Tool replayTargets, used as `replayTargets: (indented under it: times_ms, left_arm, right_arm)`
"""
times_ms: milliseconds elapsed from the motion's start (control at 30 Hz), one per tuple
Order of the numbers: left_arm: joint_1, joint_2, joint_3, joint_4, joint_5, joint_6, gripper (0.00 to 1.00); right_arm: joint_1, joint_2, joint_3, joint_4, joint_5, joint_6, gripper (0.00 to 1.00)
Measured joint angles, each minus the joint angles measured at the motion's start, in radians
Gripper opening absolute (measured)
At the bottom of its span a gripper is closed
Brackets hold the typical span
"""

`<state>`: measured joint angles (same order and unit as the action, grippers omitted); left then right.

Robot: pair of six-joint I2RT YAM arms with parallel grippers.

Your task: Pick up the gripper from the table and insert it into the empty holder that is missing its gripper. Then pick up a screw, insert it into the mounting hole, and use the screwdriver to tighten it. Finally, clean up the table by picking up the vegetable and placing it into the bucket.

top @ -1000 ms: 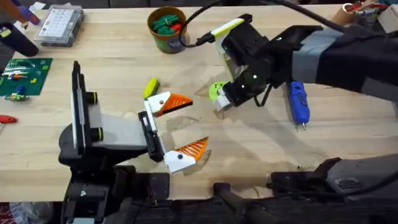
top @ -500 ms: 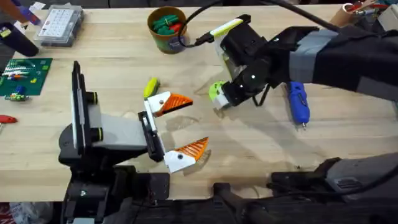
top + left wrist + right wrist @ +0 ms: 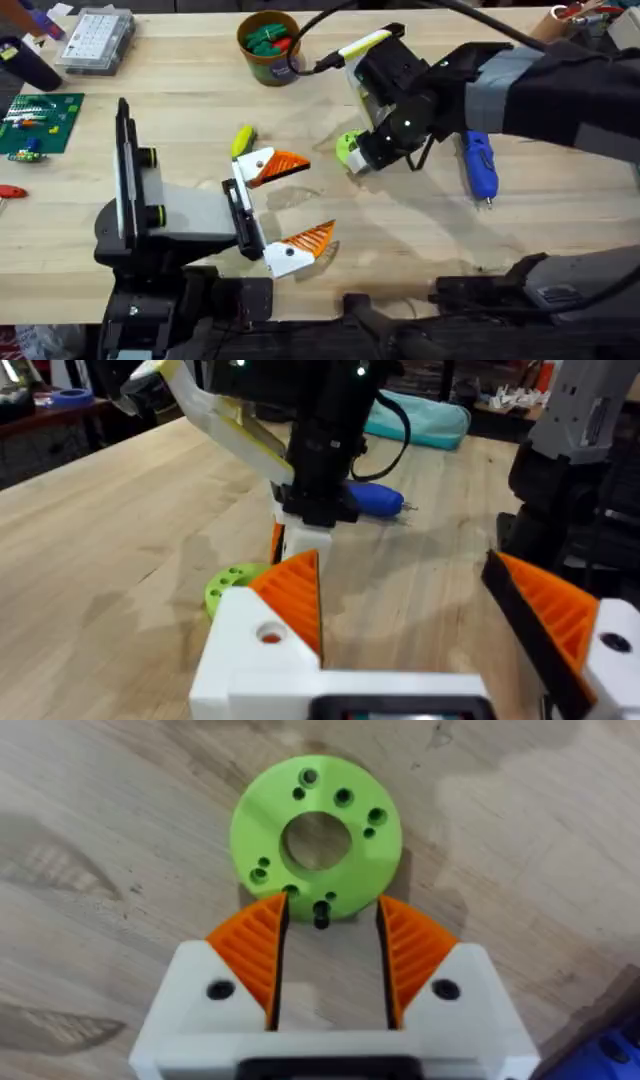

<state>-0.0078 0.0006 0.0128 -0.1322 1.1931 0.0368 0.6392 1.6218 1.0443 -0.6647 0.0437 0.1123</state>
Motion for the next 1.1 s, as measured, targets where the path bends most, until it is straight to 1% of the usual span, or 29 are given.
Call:
replayTargets:
  times_ms: [200, 333, 633, 767, 1100]
  left_arm:
    - [0.000, 0.000, 0.000, 0.000, 0.000, 0.000, 0.990]
    - [0.000, 0.000, 0.000, 0.000, 0.000, 0.000, 0.990]
    - [0.000, 0.000, 0.000, 0.000, 0.000, 0.000, 0.990]
    - [0.000, 0.000, 0.000, 0.000, 0.000, 0.000, 0.990]
    - [0.000, 0.000, 0.000, 0.000, 0.000, 0.000, 0.990]
  right_arm:
    - [0.000, 0.000, 0.000, 0.000, 0.000, 0.000, 0.489]
    - [0.000, 0.000, 0.000, 0.001, 0.000, 0.000, 0.442]
    - [0.000, 0.000, 0.000, 0.001, 0.000, 0.000, 0.383]
    - [0.000, 0.000, 0.000, 0.001, 0.000, 0.000, 0.340]
    - [0.002, 0.000, 0.000, 0.000, 0.000, 0.000, 0.298]
